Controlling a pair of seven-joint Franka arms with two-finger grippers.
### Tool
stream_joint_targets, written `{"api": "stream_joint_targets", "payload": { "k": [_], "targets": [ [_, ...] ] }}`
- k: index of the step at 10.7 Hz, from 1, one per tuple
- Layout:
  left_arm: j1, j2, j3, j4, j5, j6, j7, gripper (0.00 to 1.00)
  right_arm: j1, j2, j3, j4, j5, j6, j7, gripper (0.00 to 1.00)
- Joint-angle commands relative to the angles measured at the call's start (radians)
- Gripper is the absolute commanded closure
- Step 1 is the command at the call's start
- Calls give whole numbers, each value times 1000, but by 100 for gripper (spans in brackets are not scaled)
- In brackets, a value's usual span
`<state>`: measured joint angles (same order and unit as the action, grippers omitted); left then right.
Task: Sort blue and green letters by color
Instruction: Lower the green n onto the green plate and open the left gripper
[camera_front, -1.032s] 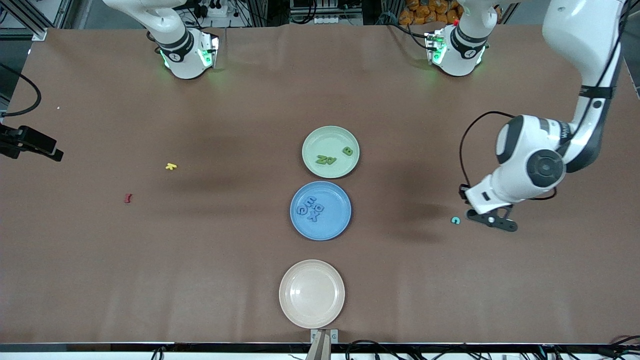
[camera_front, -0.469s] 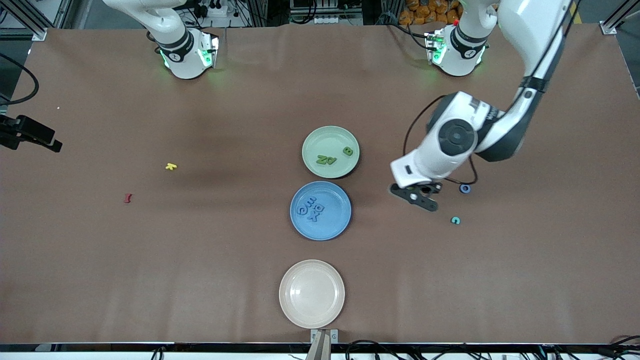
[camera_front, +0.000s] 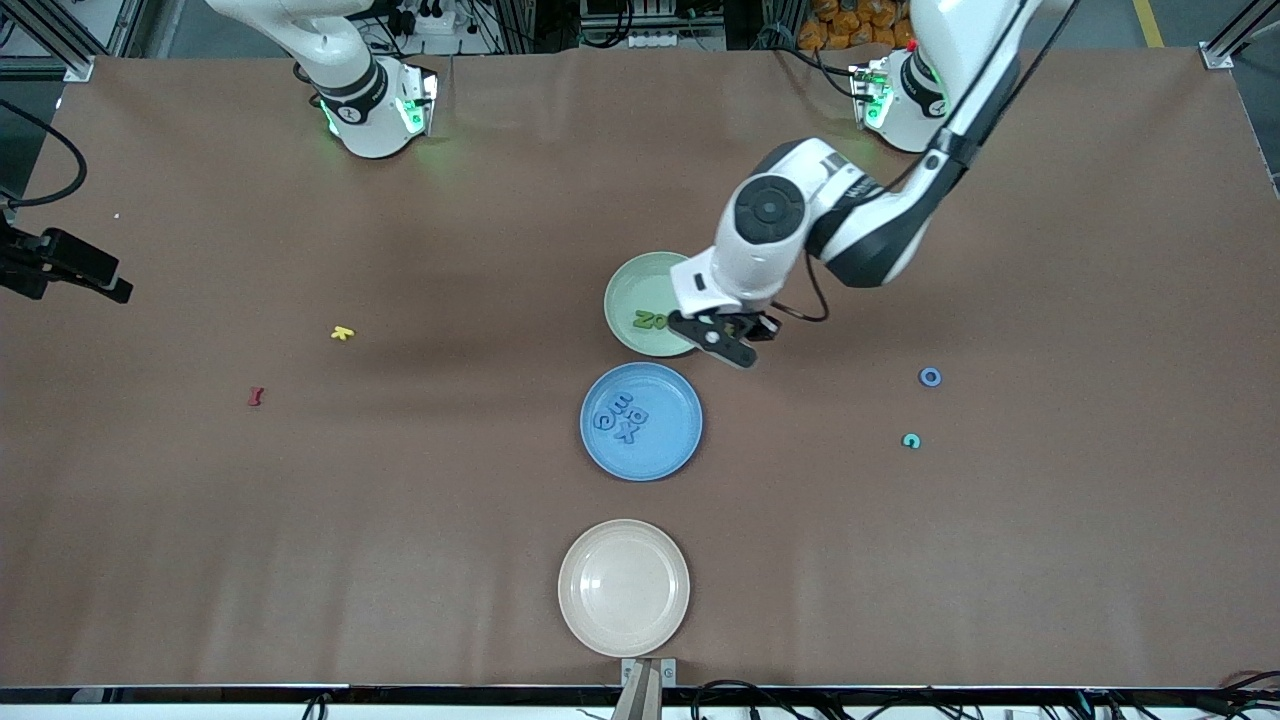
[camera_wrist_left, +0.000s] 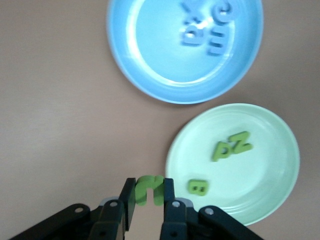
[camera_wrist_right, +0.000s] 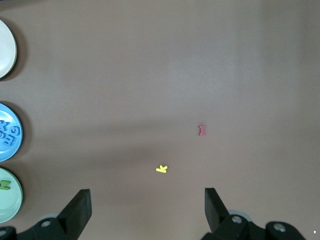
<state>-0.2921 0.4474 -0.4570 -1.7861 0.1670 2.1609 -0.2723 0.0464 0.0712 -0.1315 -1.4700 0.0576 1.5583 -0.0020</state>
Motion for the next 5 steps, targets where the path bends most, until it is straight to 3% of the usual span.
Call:
{"api": "stream_joint_targets", "payload": {
  "k": [1, 5],
  "targets": [
    [-141, 83, 17, 33, -26, 78, -106, 100, -8, -22, 12, -27, 1, 11, 4, 0],
    [-255, 154, 34, 79, -18, 91, -278, 96, 6, -11, 12, -24, -13, 29, 5, 0]
  ]
}}
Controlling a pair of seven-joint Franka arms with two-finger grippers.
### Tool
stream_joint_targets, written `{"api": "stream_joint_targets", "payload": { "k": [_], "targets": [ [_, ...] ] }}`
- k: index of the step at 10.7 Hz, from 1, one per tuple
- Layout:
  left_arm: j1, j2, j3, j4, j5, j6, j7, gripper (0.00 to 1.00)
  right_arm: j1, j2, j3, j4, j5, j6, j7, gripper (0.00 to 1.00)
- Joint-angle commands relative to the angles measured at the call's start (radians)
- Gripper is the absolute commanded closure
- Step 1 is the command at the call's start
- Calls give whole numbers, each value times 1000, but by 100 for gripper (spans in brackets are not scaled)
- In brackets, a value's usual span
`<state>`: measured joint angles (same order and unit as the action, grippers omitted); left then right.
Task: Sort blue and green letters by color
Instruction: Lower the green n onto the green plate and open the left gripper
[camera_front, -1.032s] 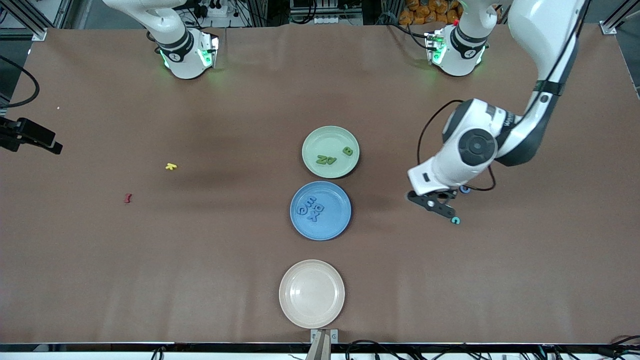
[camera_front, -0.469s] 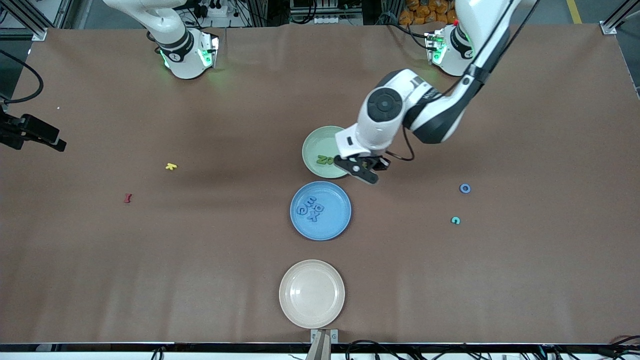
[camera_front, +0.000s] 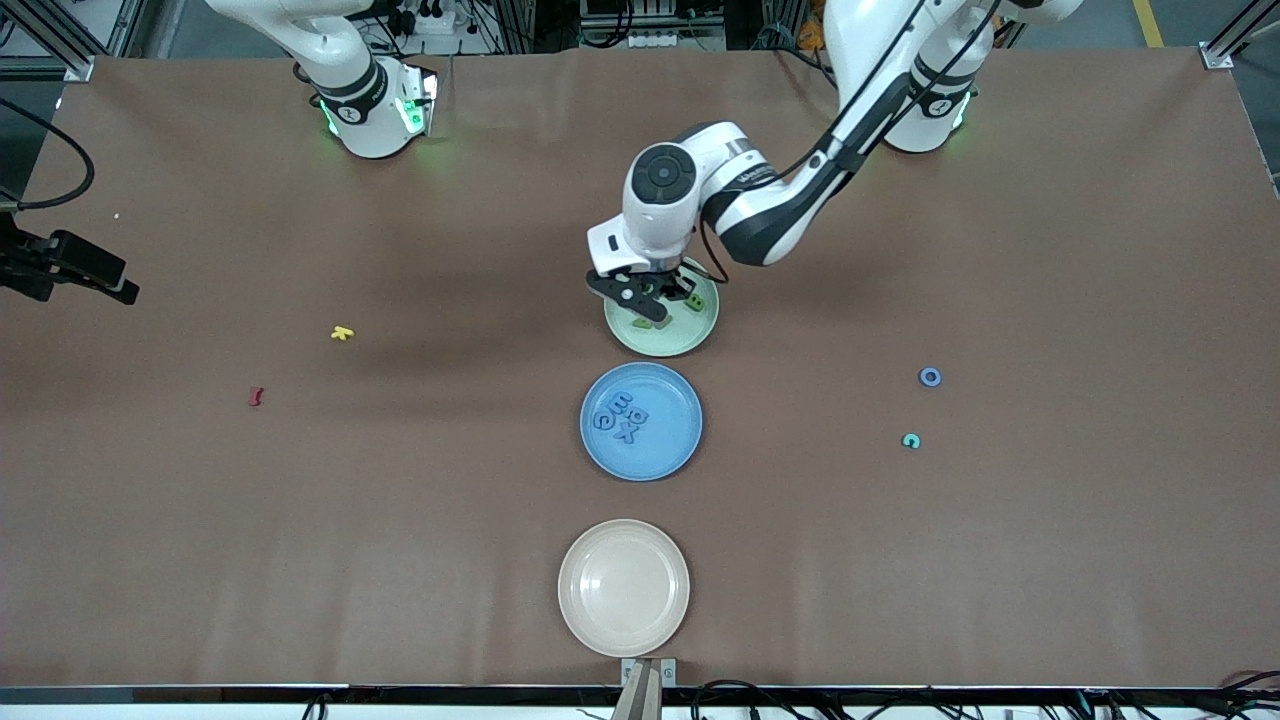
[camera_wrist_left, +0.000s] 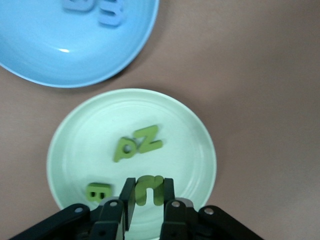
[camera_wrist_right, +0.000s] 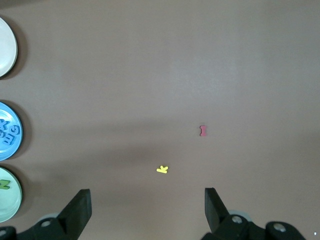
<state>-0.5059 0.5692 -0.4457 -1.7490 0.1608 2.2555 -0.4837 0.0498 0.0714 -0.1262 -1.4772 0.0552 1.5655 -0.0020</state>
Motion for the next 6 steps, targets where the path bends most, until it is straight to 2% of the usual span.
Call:
{"api": "stream_joint_targets", "payload": {
  "k": [1, 2, 4, 5, 6],
  "targets": [
    [-48, 32, 28, 42, -7, -5, -85, 79, 2, -10, 7, -17, -12, 25, 5, 0],
    [-48, 32, 28, 42, 0, -5, -88, 65, 2, -7, 7, -17, -12, 27, 5, 0],
    [-48, 32, 38, 42, 28, -5, -88, 49, 2, -6, 7, -17, -14, 28, 5, 0],
    [-48, 31, 42, 42, 42, -5, -88, 0, 1, -2, 7, -17, -12, 40, 4, 0],
    [-49, 23, 50, 42, 42, -5, -90, 0, 1, -2, 7, -17, -12, 44, 4, 0]
  ]
}}
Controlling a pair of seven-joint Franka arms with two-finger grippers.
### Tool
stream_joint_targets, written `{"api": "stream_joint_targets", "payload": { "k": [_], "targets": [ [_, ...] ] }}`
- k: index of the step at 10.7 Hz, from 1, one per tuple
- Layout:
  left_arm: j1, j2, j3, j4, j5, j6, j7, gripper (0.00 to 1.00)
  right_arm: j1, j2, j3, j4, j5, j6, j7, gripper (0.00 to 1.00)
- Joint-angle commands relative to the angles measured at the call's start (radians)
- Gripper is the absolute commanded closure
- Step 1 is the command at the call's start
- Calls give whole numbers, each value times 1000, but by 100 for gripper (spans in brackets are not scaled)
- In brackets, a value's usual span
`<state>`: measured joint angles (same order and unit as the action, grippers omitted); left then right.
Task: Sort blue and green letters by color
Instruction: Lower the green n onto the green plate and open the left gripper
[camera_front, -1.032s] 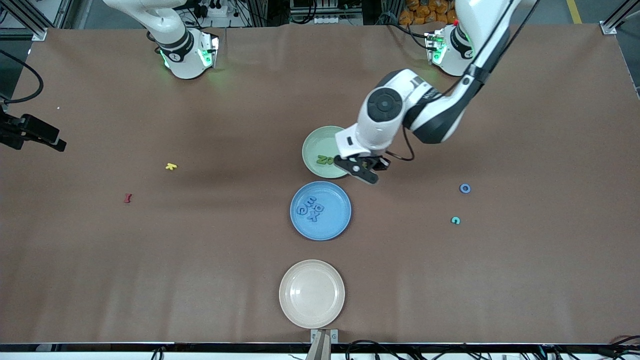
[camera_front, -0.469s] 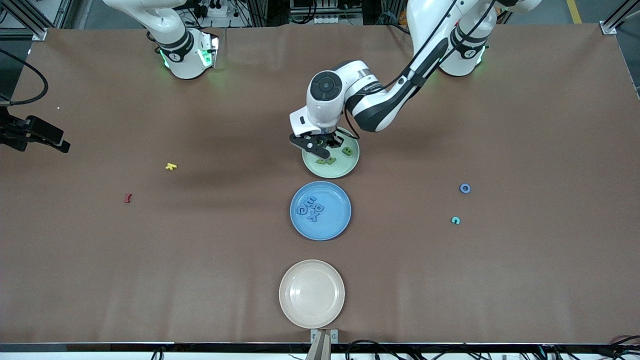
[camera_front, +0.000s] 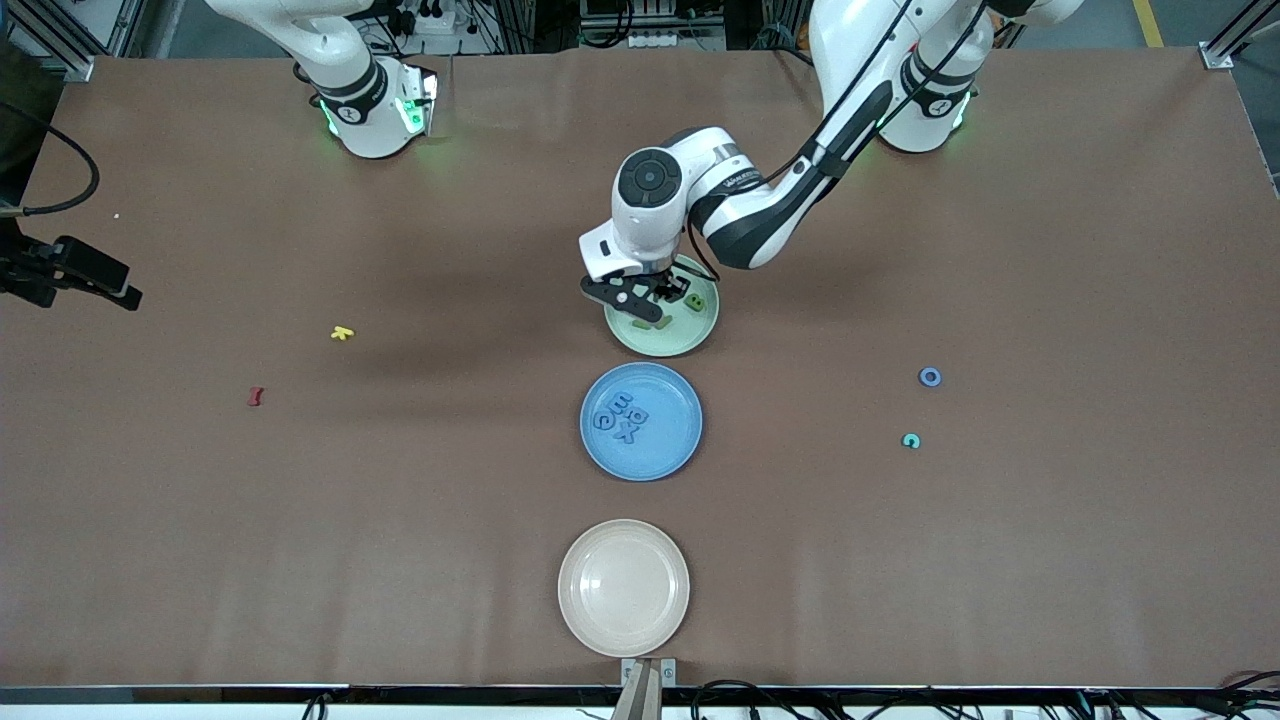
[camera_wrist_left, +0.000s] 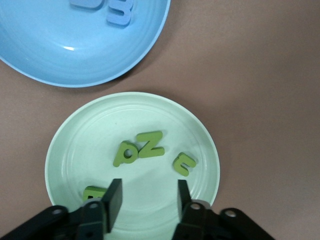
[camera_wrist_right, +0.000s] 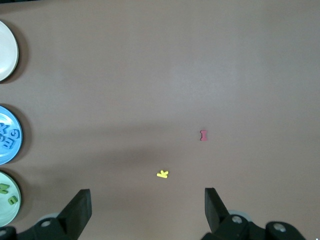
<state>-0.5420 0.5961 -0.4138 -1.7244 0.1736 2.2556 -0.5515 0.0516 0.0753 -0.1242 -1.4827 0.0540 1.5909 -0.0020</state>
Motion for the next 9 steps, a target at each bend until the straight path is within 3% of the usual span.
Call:
{"api": "stream_joint_targets", "payload": {
  "k": [1, 3, 9],
  "targets": [
    [-9, -33, 36, 17, 29, -5, -22, 0, -1, -2, 5, -11, -11, 18, 4, 0],
    [13, -119, 93, 16, 29, -37, -15, 0, -6, -2, 5, -11, -11, 18, 0, 0],
    [213, -366, 90, 16, 18, -293, -7, 0, -6, 12, 5, -11, -31, 44, 2, 0]
  ]
}}
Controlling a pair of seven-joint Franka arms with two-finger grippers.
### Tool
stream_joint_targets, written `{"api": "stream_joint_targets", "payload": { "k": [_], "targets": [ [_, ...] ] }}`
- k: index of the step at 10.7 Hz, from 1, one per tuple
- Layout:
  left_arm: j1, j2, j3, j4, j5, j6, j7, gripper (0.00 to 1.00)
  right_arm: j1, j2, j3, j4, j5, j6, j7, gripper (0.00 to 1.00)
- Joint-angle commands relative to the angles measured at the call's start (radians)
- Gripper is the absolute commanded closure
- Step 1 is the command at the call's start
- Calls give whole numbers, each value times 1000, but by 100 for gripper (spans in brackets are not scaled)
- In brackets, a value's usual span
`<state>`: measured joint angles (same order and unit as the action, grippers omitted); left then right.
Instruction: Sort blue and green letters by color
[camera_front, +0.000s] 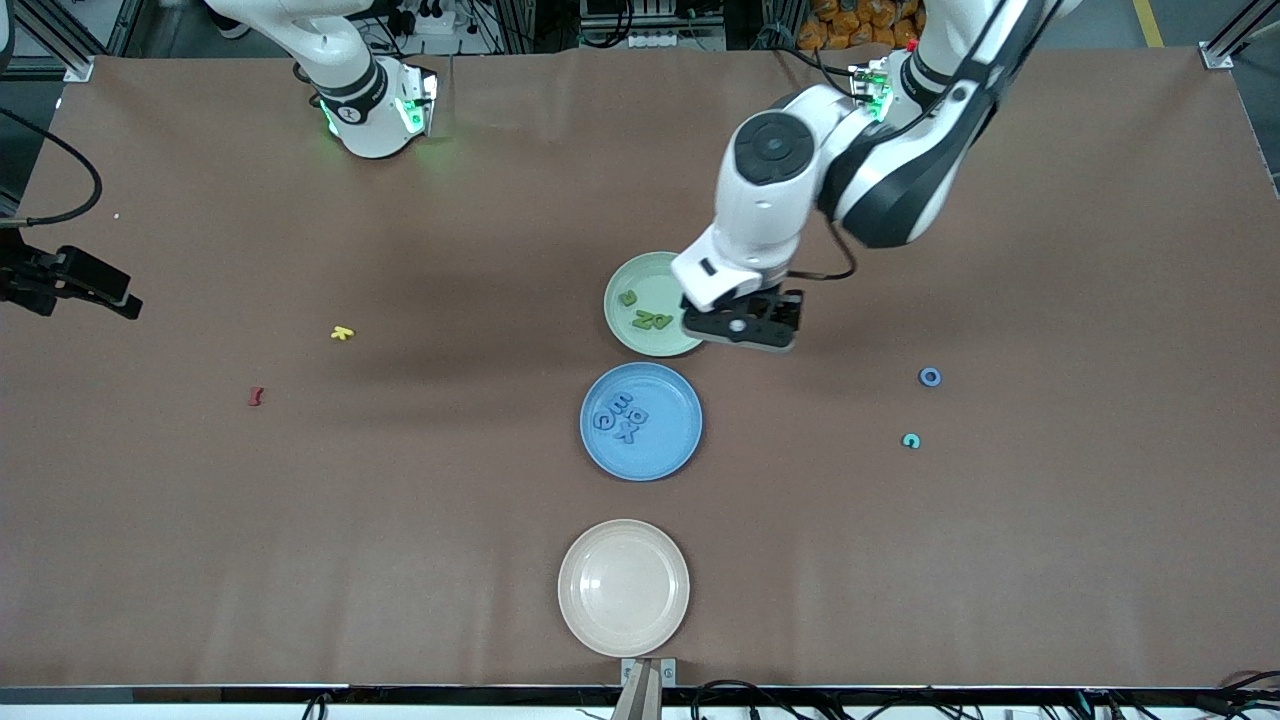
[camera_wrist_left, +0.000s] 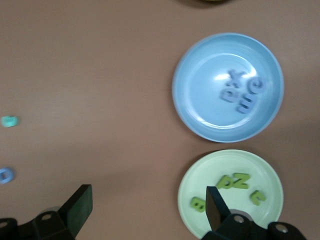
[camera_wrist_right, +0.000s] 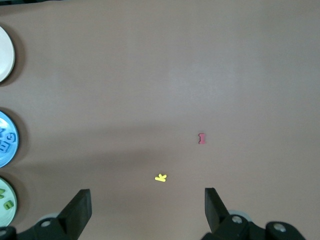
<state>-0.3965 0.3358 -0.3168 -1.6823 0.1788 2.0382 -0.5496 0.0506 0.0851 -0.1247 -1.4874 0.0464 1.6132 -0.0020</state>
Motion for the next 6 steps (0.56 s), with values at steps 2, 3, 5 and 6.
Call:
{"api": "stream_joint_targets", "payload": {
  "k": [2, 3, 5, 6],
  "targets": [
    [117, -165, -2, -25, 11, -145, 8, 0, -8, 5, 5, -7, -23, 27, -1, 0],
    [131, -191, 13, -25, 19, -156, 10, 0, -6, 7, 5, -7, -23, 25, -1, 0],
    [171, -250, 53, -25, 10, -177, 107, 0, -3, 8, 5, -7, -23, 30, 0, 0],
    [198, -282, 64, -25, 7, -187, 132, 0, -3, 10, 5, -8, -23, 33, 0, 0]
  ]
}}
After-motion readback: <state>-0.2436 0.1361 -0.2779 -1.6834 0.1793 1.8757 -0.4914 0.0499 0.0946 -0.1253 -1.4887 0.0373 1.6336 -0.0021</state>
